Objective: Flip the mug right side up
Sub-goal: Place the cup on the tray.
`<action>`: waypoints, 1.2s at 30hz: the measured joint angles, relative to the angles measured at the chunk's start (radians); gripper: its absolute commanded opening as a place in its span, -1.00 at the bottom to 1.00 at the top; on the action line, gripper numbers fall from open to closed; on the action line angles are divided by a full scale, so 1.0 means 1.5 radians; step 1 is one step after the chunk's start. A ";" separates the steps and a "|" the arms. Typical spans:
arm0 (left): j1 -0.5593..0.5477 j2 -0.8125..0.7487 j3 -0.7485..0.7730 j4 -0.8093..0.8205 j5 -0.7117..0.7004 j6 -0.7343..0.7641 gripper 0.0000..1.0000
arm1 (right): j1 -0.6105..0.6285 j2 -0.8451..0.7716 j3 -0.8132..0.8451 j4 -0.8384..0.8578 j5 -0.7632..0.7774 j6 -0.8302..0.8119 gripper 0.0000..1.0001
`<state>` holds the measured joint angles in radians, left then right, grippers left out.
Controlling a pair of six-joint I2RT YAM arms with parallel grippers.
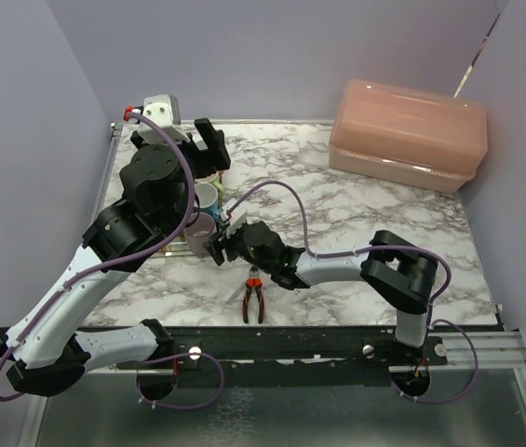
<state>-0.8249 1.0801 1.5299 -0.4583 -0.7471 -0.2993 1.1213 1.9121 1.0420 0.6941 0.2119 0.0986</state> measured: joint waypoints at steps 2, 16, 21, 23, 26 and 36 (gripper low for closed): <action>0.000 0.001 -0.002 0.000 0.000 0.003 0.66 | 0.000 -0.022 0.000 -0.034 -0.003 0.016 0.42; 0.000 -0.005 -0.034 0.000 0.000 0.011 0.70 | 0.001 -0.079 0.047 -0.281 -0.030 0.090 -0.06; 0.000 -0.011 -0.037 0.000 0.000 0.014 0.70 | 0.001 -0.056 0.067 -0.321 -0.027 0.098 -0.13; 0.000 -0.013 -0.037 0.000 0.000 0.016 0.70 | 0.001 -0.040 0.079 -0.328 -0.021 0.101 -0.18; 0.000 -0.014 -0.037 0.000 0.000 0.020 0.71 | -0.004 -0.020 0.091 -0.336 -0.005 0.106 -0.23; 0.000 -0.018 -0.038 0.000 -0.001 0.031 0.72 | -0.024 0.026 0.128 -0.339 0.019 0.107 -0.38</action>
<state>-0.8249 1.0534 1.4723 -0.4587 -0.7479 -0.2523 1.0859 1.9511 1.2335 0.1860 0.2409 0.2596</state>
